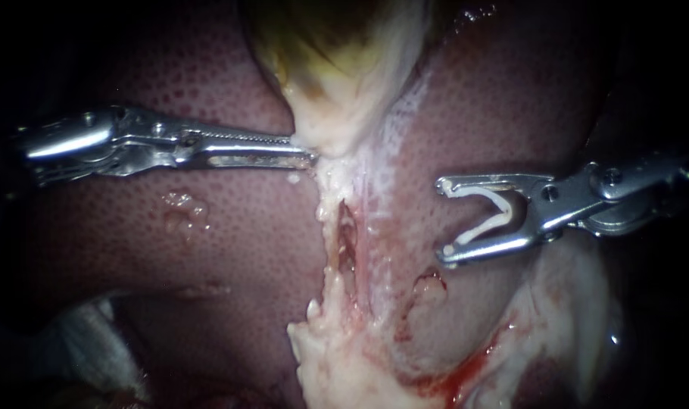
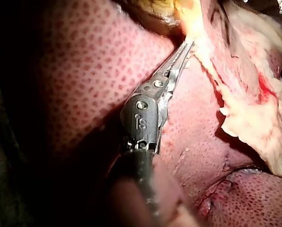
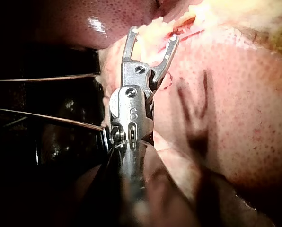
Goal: Grabbing gallbladder
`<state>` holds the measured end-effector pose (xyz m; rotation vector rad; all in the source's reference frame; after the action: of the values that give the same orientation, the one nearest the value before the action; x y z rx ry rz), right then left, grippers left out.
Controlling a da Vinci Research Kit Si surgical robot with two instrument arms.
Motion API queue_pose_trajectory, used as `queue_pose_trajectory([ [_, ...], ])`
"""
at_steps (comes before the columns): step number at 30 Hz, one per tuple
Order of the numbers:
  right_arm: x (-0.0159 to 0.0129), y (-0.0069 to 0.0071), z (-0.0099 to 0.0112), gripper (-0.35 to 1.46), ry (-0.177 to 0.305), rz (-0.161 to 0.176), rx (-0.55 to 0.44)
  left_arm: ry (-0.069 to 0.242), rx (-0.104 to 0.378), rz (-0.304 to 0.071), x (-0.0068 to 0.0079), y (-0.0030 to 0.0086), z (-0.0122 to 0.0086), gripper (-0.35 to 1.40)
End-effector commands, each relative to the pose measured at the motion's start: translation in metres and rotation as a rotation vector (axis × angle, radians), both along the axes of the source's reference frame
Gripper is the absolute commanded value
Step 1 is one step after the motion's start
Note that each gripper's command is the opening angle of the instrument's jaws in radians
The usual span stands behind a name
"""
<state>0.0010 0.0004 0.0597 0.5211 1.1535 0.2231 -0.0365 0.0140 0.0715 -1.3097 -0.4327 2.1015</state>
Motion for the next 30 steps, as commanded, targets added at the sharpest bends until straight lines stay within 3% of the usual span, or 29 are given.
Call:
queue_pose_trajectory([
  [1, 0.0, 0.0, 0.0, 0.59, 0.0, 0.0, 0.0, 0.009, 0.005, 0.007, 0.0001, -0.0001, 0.0, -0.35],
  [9, 0.0, 0.0, 0.0, 0.59, 0.0, 0.0, 0.0, 0.013, 0.017, 0.018, 0.0015, 0.0003, -0.0017, -0.35],
  [16, 0.0, 0.0, 0.0001, 0.59, -0.001, 0.001, 0.0, 0.014, 0.031, 0.018, 0.0044, 0.001, -0.0053, -0.35],
  [20, 0.0, 0.0001, 0.0001, 0.59, -0.001, 0.001, 0.0, 0.002, 0.036, -0.005, 0.0061, 0.0015, -0.0074, -0.35],
  [26, 0.0, 0.0001, 0.0001, 0.59, -0.001, 0.001, 0.0, -0.006, 0.035, -0.013, 0.0065, 0.0015, -0.0091, -0.35],
  [30, 0.0, 0.0001, 0.0001, 0.59, -0.001, 0.001, 0.0, -0.004, 0.034, -0.015, 0.0062, 0.0014, -0.0092, -0.35],
])
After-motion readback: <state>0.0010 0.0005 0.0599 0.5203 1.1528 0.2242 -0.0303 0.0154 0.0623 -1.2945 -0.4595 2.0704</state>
